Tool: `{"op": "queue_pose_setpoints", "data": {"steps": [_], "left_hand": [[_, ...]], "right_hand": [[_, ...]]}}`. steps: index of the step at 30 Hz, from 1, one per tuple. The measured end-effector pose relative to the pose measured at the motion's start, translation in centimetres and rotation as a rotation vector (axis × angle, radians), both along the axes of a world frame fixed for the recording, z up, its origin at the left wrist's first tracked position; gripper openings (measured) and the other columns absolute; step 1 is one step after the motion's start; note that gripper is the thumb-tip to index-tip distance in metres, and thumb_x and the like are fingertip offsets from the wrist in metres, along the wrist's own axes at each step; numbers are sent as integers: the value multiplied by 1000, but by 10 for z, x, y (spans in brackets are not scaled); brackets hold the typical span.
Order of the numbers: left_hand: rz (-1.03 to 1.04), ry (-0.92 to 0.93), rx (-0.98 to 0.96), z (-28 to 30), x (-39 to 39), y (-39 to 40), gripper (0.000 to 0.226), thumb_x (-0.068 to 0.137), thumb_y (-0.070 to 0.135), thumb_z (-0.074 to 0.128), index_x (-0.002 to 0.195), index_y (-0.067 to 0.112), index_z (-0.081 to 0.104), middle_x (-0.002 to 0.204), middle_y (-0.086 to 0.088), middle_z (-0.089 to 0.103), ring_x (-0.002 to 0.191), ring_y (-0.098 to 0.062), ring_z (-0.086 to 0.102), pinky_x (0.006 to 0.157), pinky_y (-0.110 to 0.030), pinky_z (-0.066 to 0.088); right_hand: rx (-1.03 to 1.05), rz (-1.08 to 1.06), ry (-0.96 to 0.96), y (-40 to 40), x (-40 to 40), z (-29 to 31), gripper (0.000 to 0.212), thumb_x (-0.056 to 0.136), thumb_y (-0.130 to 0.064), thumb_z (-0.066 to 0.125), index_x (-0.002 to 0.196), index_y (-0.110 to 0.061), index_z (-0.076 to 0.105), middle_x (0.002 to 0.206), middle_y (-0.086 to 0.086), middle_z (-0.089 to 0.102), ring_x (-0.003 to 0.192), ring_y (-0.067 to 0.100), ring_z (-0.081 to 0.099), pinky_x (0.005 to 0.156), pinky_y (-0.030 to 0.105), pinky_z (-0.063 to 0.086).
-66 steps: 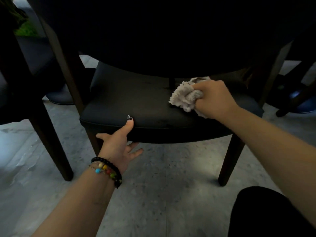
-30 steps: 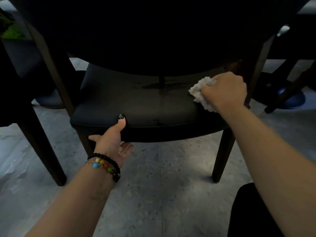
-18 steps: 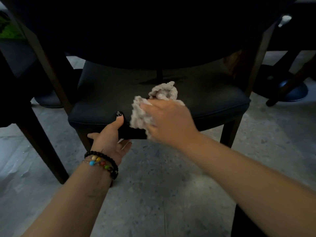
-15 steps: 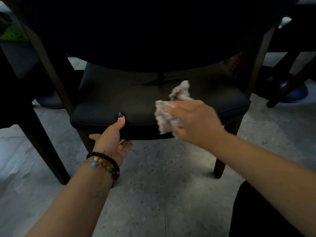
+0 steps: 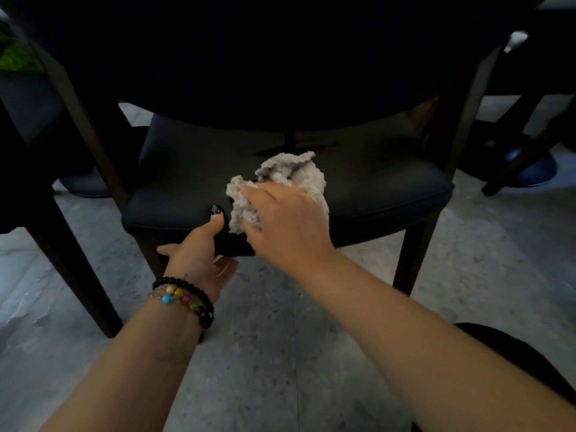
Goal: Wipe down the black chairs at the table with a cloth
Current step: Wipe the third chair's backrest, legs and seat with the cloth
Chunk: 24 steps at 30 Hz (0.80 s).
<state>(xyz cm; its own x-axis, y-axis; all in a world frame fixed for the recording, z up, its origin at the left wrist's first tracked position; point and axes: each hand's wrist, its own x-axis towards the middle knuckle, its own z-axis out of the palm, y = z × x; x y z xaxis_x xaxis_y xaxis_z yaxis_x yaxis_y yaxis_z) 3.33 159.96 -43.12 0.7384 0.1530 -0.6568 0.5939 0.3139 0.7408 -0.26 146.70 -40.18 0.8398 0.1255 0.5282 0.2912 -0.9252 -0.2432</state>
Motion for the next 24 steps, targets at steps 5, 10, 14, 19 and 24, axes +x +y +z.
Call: {"op": "queue_pose_setpoints", "data": {"steps": [5,10,14,19,24], "left_hand": [[-1,-20,-35,-2,-6,5,97,81,36,76,152,35,10,133,-5,53,97,-26,64,87,-44,50],[25,-33,-62,2,-9,2,102,81,33,76,152,37,3,134,-7,51,94,-26,63,99,-49,46],[43,-42,-45,4,-11,1,102,82,32,75,151,35,0,134,-8,51,94,-26,62,100,-48,46],[41,-28,-54,2,-7,1,96,84,32,74,152,35,7,134,-5,52,94,-25,62,98,-47,47],[29,-38,-49,-1,-4,1,92,82,35,75,151,36,14,131,-5,54,95,-25,63,92,-44,49]], "right_hand": [[-222,145,-131,-90,-24,-9,41,84,-21,57,122,-10,67,118,8,68,107,27,65,91,42,50],[-120,-266,62,-184,-29,1,44,84,-20,59,128,-11,61,121,15,64,110,34,61,91,41,48],[61,-498,69,-191,-20,2,36,86,-20,60,119,-6,64,111,17,65,103,34,59,89,41,47],[734,-824,-148,-144,-27,-27,34,87,-16,57,120,-5,61,127,13,57,122,25,49,105,39,39],[1771,-856,-309,-110,-30,-43,21,90,-5,48,97,-9,67,92,4,68,73,12,62,68,30,51]]}}
